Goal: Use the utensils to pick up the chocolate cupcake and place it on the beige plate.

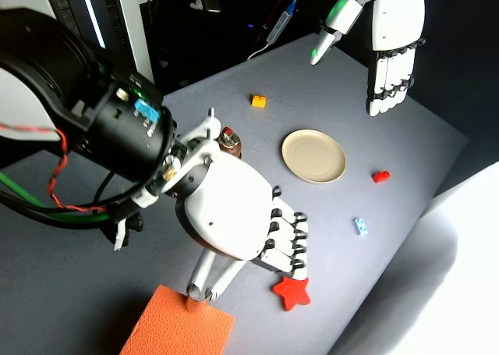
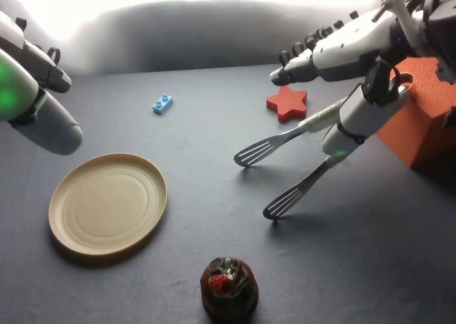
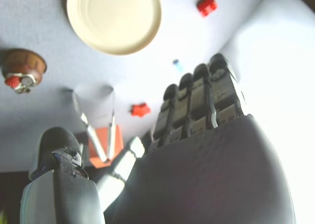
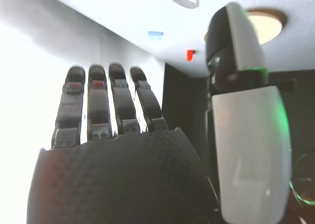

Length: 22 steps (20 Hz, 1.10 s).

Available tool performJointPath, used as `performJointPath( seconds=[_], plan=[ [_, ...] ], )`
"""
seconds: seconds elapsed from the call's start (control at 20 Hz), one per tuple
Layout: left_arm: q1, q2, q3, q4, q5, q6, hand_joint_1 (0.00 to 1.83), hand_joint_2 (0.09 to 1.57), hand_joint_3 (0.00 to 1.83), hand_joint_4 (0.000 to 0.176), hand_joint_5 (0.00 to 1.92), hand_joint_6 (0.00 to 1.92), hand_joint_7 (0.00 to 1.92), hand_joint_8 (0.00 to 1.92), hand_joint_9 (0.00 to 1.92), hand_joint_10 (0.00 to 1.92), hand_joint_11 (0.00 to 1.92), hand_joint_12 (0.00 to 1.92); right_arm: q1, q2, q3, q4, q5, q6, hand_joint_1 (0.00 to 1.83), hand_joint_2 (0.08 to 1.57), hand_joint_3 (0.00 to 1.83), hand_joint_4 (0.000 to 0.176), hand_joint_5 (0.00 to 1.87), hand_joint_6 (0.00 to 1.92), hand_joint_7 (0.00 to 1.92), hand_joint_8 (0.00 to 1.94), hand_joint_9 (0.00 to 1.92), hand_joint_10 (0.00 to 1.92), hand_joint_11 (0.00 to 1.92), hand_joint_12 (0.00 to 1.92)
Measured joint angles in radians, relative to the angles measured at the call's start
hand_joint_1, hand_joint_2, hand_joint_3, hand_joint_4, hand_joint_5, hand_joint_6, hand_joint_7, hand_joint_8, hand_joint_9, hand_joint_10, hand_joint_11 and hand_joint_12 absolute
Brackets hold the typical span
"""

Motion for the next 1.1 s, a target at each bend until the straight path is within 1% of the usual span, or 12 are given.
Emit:
performJointPath(
  seconds=[0.05, 0.25, 0.45, 0.55, 0.6, 0.65, 0.7, 0.8, 0.85, 0.9, 0.95, 1.1],
  plan=[
    [0.0, 0.0, 0.0, 0.003, 0.0, 0.0, 0.32, 0.99, 0.0, 0.0, 0.0, 0.0, 0.0, 0.0, 0.0, 0.0, 0.0, 0.0, 0.0, -0.005, 0.01, 0.0, 0.001, 0.009, 0.79, 0.98, 0.0, 0.0, 0.0, 0.0, 0.0, 0.0, 0.0, 0.0, 0.0, 0.0],
    [0.0, 0.0, -0.002, 0.003, 0.002, 0.003, 0.29, 1.0, 0.0, 0.0, 0.0, 0.0, 0.0, 0.0, 0.0, 0.0, 0.0, 0.0, -0.017, -0.021, 0.03, -0.003, 0.001, 0.014, 0.63, 0.95, 0.0, 0.0, 0.0, 0.0, 0.0, 0.0, 0.01, 0.0, 0.02, 0.01],
    [0.0, 0.0, -0.005, 0.003, 0.005, 0.004, 0.3, 0.99, 0.0, 0.0, 0.0, 0.0, 0.0, 0.0, 0.0, 0.0, 0.0, 0.0, -0.033, -0.021, 0.03, -0.003, -0.009, 0.009, 0.57, 0.95, 0.0, 0.0, 0.0, 0.0, 0.0, 0.0, 0.0, 0.0, 0.01, 0.01],
    [0.0, 0.0, -0.005, 0.003, 0.006, 0.004, 0.31, 0.98, 0.0, 0.0, 0.0, 0.0, 0.0, 0.0, 0.0, 0.0, 0.0, 0.0, -0.043, -0.027, 0.039, -0.003, 0.003, -0.003, 0.61, 0.94, 0.0, 0.0, 0.01, 0.0, 0.0, 0.0, 0.01, 0.0, 0.01, 0.01],
    [0.0, 0.0, -0.005, 0.003, 0.006, 0.004, 0.29, 0.99, 0.0, 0.0, 0.0, 0.0, 0.0, 0.0, 0.0, 0.0, 0.0, 0.0, -0.05, -0.033, 0.046, -0.003, 0.008, -0.014, 0.63, 0.96, 0.0, 0.0, 0.01, 0.0, 0.0, 0.0, 0.0, 0.0, 0.0, 0.0],
    [0.0, 0.0, -0.005, 0.003, 0.006, 0.003, 0.27, 1.0, 0.0, 0.0, 0.0, 0.0, 0.0, 0.0, 0.0, 0.0, 0.0, 0.0, -0.06, -0.035, 0.051, -0.003, 0.018, -0.027, 0.7, 0.99, 0.01, 0.0, 0.03, 0.01, 0.01, 0.0, 0.01, 0.0, 0.01, 0.01],
    [0.0, 0.0, -0.005, 0.004, 0.009, 0.004, 0.26, 1.0, 0.01, 0.0, 0.0, 0.0, 0.0, 0.0, 0.0, 0.0, 0.0, 0.0, -0.069, -0.038, 0.055, -0.001, 0.03, -0.043, 0.73, 1.01, 0.02, 0.0, 0.02, 0.01, 0.0, 0.0, 0.0, 0.0, 0.0, 0.0],
    [0.0, 0.0, -0.007, 0.003, 0.01, 0.003, 0.26, 1.0, 0.0, 0.0, 0.0, 0.0, 0.0, 0.0, 0.0, 0.0, 0.0, 0.0, -0.087, -0.041, 0.066, -0.004, 0.042, -0.058, 0.73, 1.04, 0.02, 0.0, 0.04, 0.01, 0.01, 0.0, 0.01, 0.0, 0.01, 0.0],
    [0.0, 0.0, -0.007, 0.003, 0.01, 0.003, 0.29, 0.99, 0.0, 0.0, 0.0, 0.0, 0.0, 0.0, 0.0, 0.0, 0.0, 0.0, -0.093, -0.041, 0.066, -0.004, 0.043, -0.065, 0.76, 1.04, 0.02, 0.0, 0.05, 0.01, 0.01, 0.0, 0.02, 0.01, 0.02, 0.01],
    [0.0, 0.0, -0.007, 0.003, 0.01, 0.003, 0.29, 0.99, 0.0, 0.0, 0.0, 0.0, 0.0, 0.0, 0.0, 0.0, 0.0, 0.0, -0.098, -0.041, 0.066, -0.004, 0.047, -0.067, 0.76, 1.04, 0.02, 0.0, 0.05, 0.01, 0.01, 0.0, 0.02, 0.01, 0.02, 0.01],
    [0.0, 0.0, -0.007, 0.003, 0.009, 0.003, 0.33, 0.98, 0.0, 0.0, 0.0, 0.0, 0.0, 0.0, 0.0, 0.0, 0.02, 0.01, -0.099, -0.042, 0.066, -0.003, 0.048, -0.068, 0.86, 1.03, 0.01, 0.0, 0.0, 0.0, 0.0, 0.0, 0.0, 0.0, 0.0, 0.0],
    [0.0, 0.0, -0.007, 0.003, 0.01, 0.003, 0.31, 0.99, 0.0, 0.0, 0.0, 0.0, 0.0, 0.0, 0.0, 0.0, 0.0, 0.0, -0.118, -0.05, 0.078, -0.002, 0.059, -0.076, 0.95, 1.0, 0.0, 0.0, 0.02, 0.01, 0.0, 0.0, 0.0, 0.0, 0.0, 0.0]
  ],
)
